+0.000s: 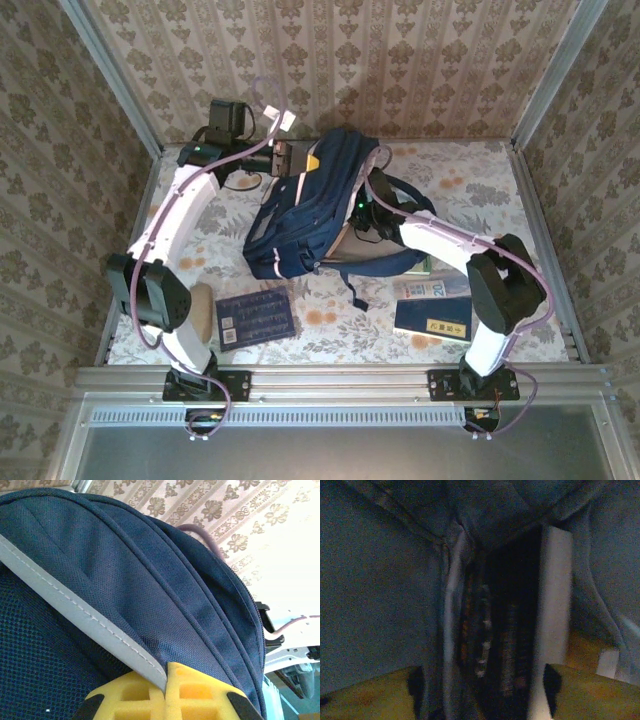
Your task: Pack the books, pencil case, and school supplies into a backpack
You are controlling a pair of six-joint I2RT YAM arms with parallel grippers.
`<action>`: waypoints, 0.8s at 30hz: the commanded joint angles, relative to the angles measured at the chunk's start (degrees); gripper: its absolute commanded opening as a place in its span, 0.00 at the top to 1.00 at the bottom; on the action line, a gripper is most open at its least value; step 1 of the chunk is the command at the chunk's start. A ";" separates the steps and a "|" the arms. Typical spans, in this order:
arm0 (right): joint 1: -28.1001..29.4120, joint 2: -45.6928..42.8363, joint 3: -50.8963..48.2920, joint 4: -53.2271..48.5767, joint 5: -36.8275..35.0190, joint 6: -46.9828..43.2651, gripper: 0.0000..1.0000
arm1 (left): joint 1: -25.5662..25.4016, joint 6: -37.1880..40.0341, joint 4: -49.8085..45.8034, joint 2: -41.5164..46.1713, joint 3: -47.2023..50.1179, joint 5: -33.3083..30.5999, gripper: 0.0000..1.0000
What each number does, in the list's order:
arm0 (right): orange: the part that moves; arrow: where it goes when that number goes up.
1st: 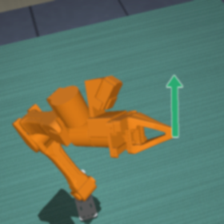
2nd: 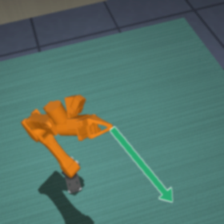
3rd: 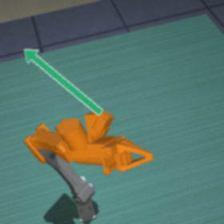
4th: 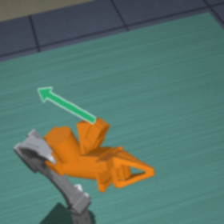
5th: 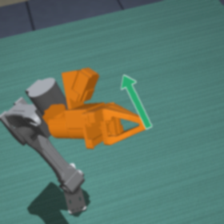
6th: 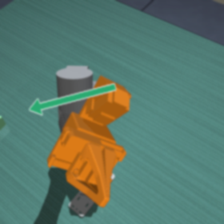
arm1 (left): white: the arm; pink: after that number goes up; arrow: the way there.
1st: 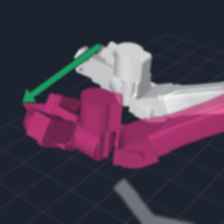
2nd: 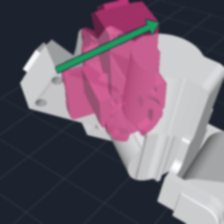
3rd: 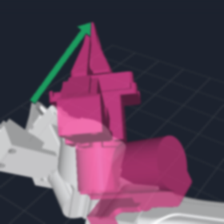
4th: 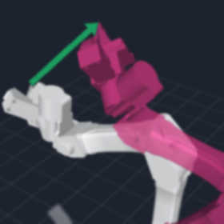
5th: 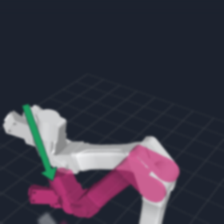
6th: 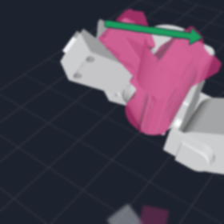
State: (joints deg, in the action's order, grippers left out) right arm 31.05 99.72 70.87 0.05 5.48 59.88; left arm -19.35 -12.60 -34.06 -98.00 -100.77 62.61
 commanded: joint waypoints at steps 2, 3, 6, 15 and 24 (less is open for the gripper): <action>0.33 -6.36 1.20 -0.22 0.95 -7.78 0.22 | 1.61 3.20 4.17 1.78 -3.92 0.28 1.00; 0.24 -8.19 0.38 -0.69 0.58 -8.98 0.18 | 2.03 3.20 4.09 1.92 -3.61 -0.76 1.00; 0.15 -13.34 -1.12 -4.41 -0.37 -13.20 0.14 | 3.47 2.66 3.95 2.44 -1.92 -6.39 1.00; -0.20 -27.65 -9.11 -13.35 -6.97 -17.78 0.17 | 5.83 -1.92 6.59 2.41 0.93 -30.54 1.00; -0.19 -38.28 -17.91 -20.04 -6.19 -19.86 0.18 | 5.67 -2.31 2.07 -4.64 -3.66 -46.74 1.00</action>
State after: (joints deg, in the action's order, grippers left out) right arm 30.92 64.18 55.40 -16.16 0.34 41.91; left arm -14.20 -14.37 -33.45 -100.88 -101.23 24.60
